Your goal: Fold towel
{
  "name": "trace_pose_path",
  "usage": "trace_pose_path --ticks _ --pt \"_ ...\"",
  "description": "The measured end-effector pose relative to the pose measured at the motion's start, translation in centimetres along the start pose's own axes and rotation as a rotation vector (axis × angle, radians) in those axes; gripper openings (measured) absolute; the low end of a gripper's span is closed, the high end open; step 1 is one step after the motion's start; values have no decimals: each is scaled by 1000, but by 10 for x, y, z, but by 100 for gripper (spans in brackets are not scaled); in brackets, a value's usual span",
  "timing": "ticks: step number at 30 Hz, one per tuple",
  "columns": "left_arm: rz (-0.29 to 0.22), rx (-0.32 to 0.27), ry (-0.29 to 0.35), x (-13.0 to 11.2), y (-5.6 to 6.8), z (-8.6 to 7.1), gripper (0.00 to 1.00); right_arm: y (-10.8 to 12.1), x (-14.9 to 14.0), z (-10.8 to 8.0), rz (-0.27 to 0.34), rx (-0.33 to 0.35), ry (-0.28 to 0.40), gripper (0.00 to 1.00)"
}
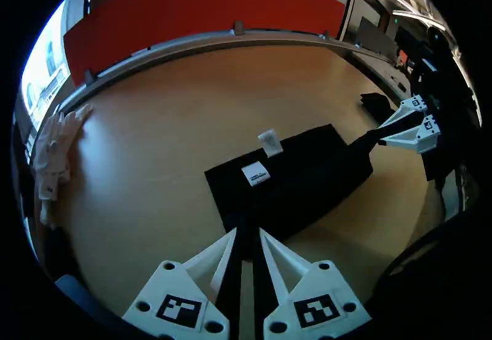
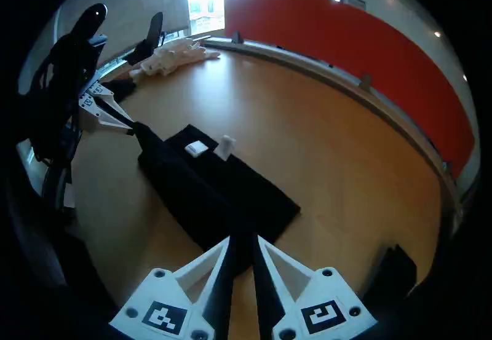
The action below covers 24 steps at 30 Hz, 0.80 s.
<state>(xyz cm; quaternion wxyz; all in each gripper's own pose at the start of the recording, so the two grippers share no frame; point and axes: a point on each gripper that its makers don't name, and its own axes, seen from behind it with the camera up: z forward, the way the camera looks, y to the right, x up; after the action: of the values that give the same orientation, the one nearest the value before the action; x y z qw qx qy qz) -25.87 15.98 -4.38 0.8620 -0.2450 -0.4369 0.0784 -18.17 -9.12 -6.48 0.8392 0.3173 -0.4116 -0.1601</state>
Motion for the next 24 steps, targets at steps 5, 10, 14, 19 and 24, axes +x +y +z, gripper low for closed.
trace_pose_path --ticks 5,10,14,19,24 --pt "2 1 -17 -1 -2 11 10 6 -5 12 12 0 -19 17" --pt "5 1 -28 -2 -4 21 10 11 -8 21 27 0 -34 17" --pt "3 1 -38 -5 -6 30 10 13 -9 28 39 -1 -45 17" --pt "1 7 -46 -7 -8 39 10 15 -13 35 50 -4 -59 18" --pt "4 28 -48 -8 -13 49 16 18 -17 43 60 -19 -75 23"
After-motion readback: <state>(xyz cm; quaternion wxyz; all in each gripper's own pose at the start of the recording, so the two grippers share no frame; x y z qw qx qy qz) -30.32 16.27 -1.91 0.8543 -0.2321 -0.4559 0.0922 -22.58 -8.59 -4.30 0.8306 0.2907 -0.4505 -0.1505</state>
